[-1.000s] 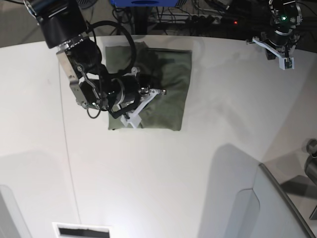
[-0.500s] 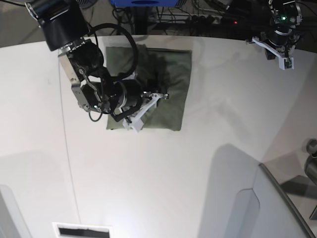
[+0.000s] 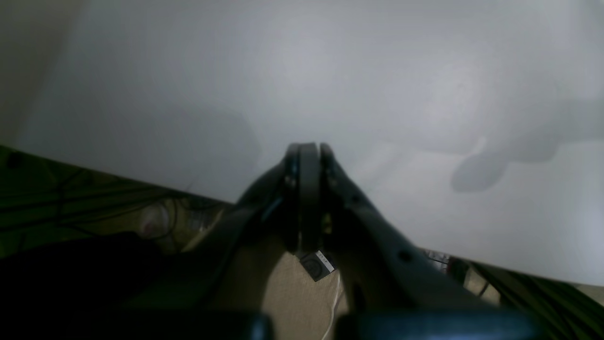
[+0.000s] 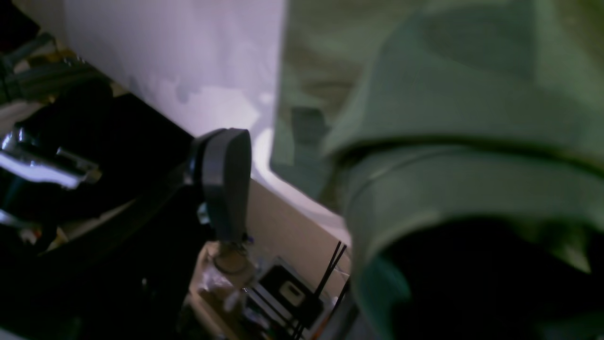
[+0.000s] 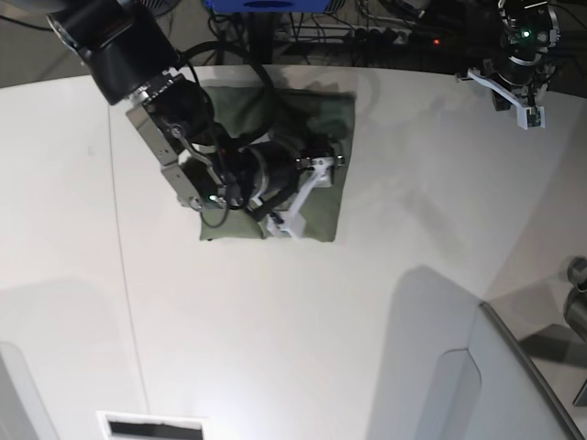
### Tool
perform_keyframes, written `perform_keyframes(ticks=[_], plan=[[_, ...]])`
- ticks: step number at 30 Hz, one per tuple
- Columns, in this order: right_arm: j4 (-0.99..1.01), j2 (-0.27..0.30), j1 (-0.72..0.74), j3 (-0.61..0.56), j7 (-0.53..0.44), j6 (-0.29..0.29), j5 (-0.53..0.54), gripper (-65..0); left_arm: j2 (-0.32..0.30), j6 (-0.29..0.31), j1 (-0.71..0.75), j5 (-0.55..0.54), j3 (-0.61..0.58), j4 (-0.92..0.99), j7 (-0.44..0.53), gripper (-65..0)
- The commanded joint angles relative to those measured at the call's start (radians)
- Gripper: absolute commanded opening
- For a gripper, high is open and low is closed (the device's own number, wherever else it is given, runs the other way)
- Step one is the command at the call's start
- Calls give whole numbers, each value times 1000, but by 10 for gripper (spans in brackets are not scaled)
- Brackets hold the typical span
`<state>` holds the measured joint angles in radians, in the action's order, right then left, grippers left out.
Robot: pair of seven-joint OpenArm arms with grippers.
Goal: Layout the t-shirt on the table in an organized manner, then fold the t-shirt properly
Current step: 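Fold the held end over the shirt toward the left gripper and release, then press and tuck the folded shirt edges with the right gripper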
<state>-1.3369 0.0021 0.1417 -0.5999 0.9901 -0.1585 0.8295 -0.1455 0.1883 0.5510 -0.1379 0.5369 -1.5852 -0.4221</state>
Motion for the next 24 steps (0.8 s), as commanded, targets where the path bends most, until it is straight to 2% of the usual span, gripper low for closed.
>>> perform_keyframes(ticks=[1,6,11,14,16,20,21,22,23,24], plan=[[-14,-15,29,-16,0,6,20,-300,-13,-2,4,-1,7,-13,16,-650],[-11,-50,78,-133,5,6,17,-302,-13,-2,4,-1,7,-13,16,-650],[81,-109,121,-153,14,6,21,-302,-13,-2,4,-1,7,-13,16,-650],[121,-121,149,-179,13,9,21,-303,-13,-2,4,-1,7,-13,16,-650],[58,-112,172,-216,14,7,15,-303,-13,-2,4,-1,9,-11,16,-650],[-186,-6,131,-162,72,6,23,-305,-13,-2,2,-1,15,-11,16,-650],[-250,25,89,-105,86,6,23,-321,-13,-2,2,-1,15,-11,16,-650],[-301,46,40,-39,94,6,23,-368,-13,-2,1,-1,16,-11,16,-650],[-335,57,5,15,94,6,21,-434,-13,-2,-6,-1,16,-11,16,-650],[-350,62,-32,68,99,6,21,-531,-13,-2,-9,-1,16,-11,16,-650]])
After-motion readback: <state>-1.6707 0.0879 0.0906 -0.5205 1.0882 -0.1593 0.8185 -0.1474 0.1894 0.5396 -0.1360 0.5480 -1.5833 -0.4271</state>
